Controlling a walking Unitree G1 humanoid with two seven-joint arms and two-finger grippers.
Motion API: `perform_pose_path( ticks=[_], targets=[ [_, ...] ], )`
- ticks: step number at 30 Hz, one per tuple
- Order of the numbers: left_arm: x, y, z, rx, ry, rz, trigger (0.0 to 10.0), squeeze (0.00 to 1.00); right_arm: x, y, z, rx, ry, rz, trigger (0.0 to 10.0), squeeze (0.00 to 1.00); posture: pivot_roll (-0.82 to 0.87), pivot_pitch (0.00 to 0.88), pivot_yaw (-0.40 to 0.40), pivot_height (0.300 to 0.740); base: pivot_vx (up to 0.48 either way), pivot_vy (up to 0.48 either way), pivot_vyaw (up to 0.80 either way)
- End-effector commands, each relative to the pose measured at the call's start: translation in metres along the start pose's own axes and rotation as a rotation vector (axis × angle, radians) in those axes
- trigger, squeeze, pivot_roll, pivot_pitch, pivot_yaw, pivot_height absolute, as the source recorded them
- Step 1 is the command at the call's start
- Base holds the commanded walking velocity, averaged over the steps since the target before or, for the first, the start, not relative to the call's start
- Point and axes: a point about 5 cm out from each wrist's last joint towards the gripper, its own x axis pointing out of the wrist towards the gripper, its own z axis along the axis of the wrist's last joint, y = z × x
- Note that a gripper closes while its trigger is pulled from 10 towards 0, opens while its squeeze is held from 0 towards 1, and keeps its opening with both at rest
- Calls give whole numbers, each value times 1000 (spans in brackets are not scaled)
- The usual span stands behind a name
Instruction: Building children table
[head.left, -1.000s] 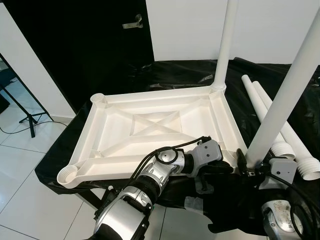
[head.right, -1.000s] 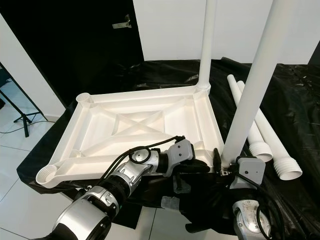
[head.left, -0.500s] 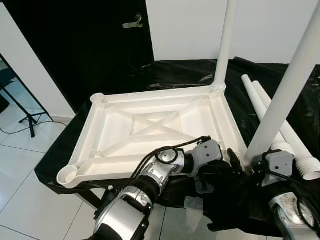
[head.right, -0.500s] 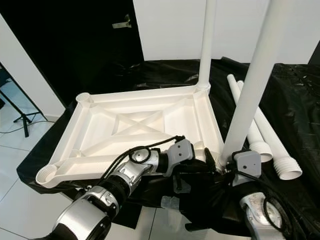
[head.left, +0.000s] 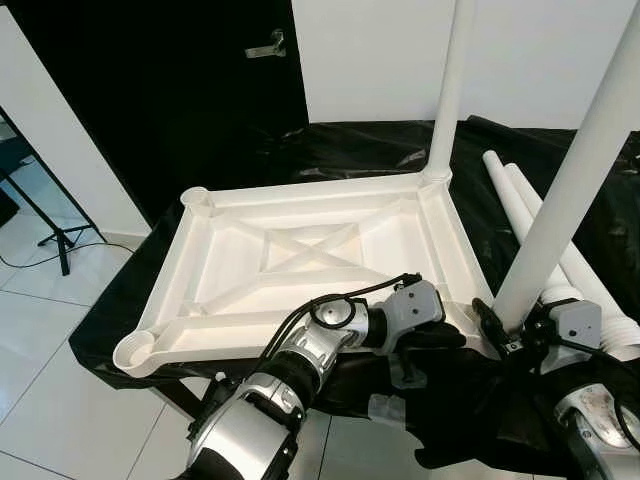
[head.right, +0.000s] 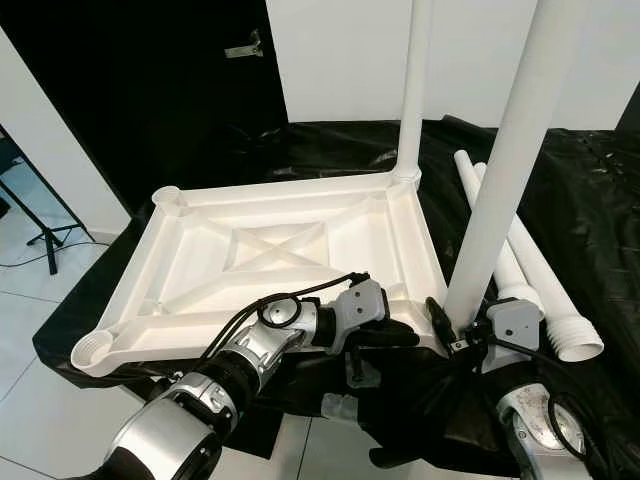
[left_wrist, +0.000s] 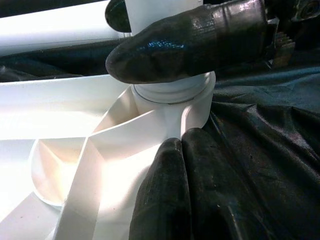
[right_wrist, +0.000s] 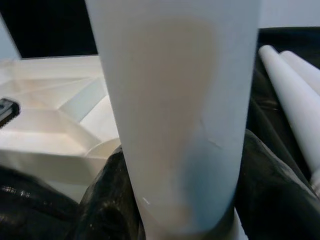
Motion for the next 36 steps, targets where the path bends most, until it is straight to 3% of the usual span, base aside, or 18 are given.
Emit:
perform_pose_path(
  ticks=[1,2,3,4,5,6,7,9,14,15,17,18,19,20,24,25,28,36],
  targets=[
    [2,-36,-59,-196,222,-16,10000,0,-3,38,-12,77,43,127,0,0,6,0,79,740,0,0,0],
    [2,-36,-59,-197,223,-15,10000,0,0,33,-10,67,23,44,0,0,11,0,78,740,0,0,0],
    [2,-36,-59,-197,223,-15,10000,0,0,33,-10,67,23,44,0,0,11,0,78,740,0,0,0],
    [1,-33,-57,-194,221,-9,10000,0,-1,21,-9,45,-3,-118,0,0,17,0,79,740,0,0,0],
    [1,-33,-57,-194,221,-9,10000,0,-1,21,-9,45,-3,-118,0,0,17,0,79,740,0,0,0],
    [1,-31,-56,-191,220,-3,10000,0,-4,10,-9,24,-15,-261,0,0,16,0,80,740,0,0,0],
    [1,-31,-56,-191,220,-3,10000,0,-4,10,-9,24,-15,-261,0,0,16,0,80,740,0,0,0],
    [0,-28,-55,-187,221,3,10000,0,-10,-1,-10,-2,-15,-414,0,0,16,0,83,740,0,0,0],
    [-1,-31,-57,-186,225,-5,10000,0,-7,0,-8,-19,-16,-442,0,0,10,0,90,740,0,0,0],
    [-1,-32,-58,-186,227,-11,10000,0,-4,3,-7,-25,-17,-418,10000,0,9,0,92,740,0,0,0],
    [0,-33,-58,-185,230,-17,10000,0,0,9,-6,-31,-25,-359,10000,0,8,0,93,740,0,0,0],
    [0,-33,-57,-183,228,-18,10000,0,4,14,-3,-27,-48,-290,10000,1000,8,0,92,740,0,0,0],
    [0,-33,-57,-183,228,-18,10000,0,4,14,-3,-27,-48,-290,10000,1000,8,0,92,740,0,0,0],
    [0,-31,-56,-181,226,-13,10000,0,8,20,1,-33,-74,-199,10000,1000,8,0,92,740,0,0,0],
    [0,-30,-56,-181,227,-12,10000,0,10,23,-1,-35,-51,-144,10000,1000,3,0,96,740,0,0,0],
    [0,-32,-57,-180,229,-17,10000,0,10,24,-3,-51,-41,-103,10000,0,0,0,98,740,0,0,0],
    [0,-33,-58,-179,233,-24,10000,0,8,23,-5,-78,-30,-14,10000,0,2,0,93,740,0,0,0],
    [0,-33,-57,-184,229,-16,10000,0,6,11,-4,-111,-13,59,9608,0,0,0,89,740,0,0,0]
  ],
)
